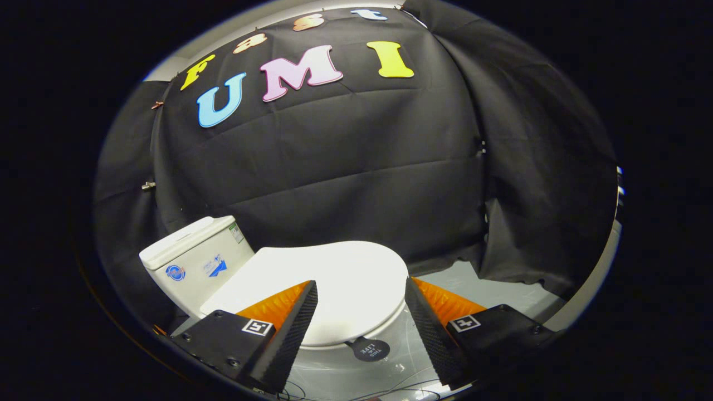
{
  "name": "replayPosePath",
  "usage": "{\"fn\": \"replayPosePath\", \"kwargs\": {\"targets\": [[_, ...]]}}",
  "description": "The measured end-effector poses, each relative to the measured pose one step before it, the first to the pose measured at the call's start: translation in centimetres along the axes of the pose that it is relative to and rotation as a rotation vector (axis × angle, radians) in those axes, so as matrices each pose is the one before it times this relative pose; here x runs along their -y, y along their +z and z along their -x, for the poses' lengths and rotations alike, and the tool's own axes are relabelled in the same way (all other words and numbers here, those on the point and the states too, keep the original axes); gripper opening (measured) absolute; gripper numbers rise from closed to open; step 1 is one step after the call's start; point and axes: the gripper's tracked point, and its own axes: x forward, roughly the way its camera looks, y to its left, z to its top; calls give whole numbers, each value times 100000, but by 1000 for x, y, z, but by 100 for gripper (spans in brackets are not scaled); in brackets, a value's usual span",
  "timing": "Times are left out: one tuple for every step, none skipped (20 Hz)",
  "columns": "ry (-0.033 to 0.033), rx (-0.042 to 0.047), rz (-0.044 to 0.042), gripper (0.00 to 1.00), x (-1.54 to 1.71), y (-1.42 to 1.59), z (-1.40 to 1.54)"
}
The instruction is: Open the toilet lid.
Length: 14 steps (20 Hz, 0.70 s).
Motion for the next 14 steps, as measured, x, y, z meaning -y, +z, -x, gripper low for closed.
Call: {"fn": "replayPosePath", "kwargs": {"targets": [[-345, -1868, -2282, 99, 685, -858, -83], [-520, -1570, -2611, 99, 620, -834, 49], [-346, -1678, -2425, 99, 585, -820, -89], [-415, -1651, -2362, 99, 519, -891, -90], [-389, -1952, -2982, 99, 618, -830, -185], [265, -1918, -4306, 99, 513, -652, -27], [-37, -1445, -4598, 99, 507, -564, -111], [129, -1558, -4840, 99, 486, -623, -63], [941, -2017, -5056, 99, 287, -670, -79], [1175, -1299, -5991, 99, 288, -466, -109], [2885, -1931, -6917, 99, -1, -453, -157], [3521, -1693, -6968, 99, -146, -426, -111], [2163, -1800, -6839, 99, -44, -378, -203], [1612, -2119, -6931, 96, 234, -588, -256]]}}
